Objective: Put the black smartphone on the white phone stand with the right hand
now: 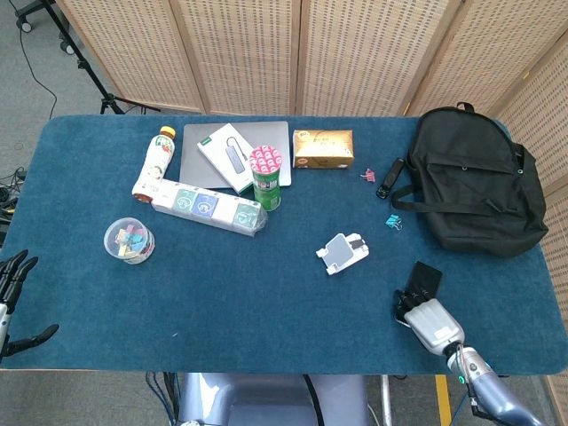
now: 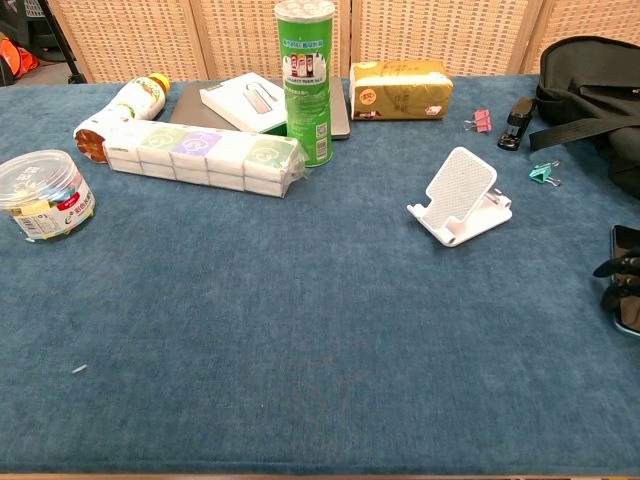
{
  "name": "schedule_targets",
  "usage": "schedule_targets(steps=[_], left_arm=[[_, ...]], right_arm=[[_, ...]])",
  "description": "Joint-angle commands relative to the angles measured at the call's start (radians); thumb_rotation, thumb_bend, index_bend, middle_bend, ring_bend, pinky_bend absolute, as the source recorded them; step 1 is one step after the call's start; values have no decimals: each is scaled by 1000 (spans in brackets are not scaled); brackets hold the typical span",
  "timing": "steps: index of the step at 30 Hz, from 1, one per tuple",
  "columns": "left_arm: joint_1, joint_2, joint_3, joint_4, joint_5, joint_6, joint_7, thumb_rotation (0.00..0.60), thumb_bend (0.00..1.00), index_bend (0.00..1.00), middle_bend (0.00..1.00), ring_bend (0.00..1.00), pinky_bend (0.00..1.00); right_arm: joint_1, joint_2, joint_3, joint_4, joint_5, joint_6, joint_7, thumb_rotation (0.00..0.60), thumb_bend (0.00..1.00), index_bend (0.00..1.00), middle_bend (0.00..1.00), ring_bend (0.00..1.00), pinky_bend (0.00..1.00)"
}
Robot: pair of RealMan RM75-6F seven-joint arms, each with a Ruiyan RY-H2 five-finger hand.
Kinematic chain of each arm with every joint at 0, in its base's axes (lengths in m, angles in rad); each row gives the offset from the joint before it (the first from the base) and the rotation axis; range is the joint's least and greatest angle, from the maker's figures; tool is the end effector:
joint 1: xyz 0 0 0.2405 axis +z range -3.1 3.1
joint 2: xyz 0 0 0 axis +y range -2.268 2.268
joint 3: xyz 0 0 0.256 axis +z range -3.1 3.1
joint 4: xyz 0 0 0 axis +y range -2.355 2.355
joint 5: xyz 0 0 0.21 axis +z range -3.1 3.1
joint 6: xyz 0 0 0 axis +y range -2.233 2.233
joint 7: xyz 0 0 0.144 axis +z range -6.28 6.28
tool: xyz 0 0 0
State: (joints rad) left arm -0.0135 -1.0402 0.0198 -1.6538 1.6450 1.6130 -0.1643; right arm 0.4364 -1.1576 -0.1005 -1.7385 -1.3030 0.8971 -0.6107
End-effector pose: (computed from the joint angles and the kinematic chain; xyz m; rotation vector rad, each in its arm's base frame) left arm -0.2990 0.1435 0.1792 -1.3926 -0.9543 -1.0621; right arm -0.2752 -0.2142 0.0511 2.1232 -0.7683 0.2969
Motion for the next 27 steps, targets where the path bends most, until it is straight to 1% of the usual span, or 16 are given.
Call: schedule_targets(steps=[1,13,21,27], left_arm=[[0,0,-1,0,-1,0,0,600,0,16,0,0,75],[2,3,-3,0,-5,3,-10,600,0,16,0,0,75],[1,-2,-3,-2,-5,0,4,600,0,16,0,0,75],[0,-5,-2,-5,-4,-6,16,600,0,16,0,0,75]], right_arm=[[-5,4,-12,1,-8,10,-16,600,672,210,87,0,0],[-56,57,-76,26,-17,52,-28,600,672,241,118,0,0],[-96,85,-104,87,-49,95,-10,600,646,248,123,0,0],[-120,92,-110,148,-42,98,33,600,636,249,124,0,0]])
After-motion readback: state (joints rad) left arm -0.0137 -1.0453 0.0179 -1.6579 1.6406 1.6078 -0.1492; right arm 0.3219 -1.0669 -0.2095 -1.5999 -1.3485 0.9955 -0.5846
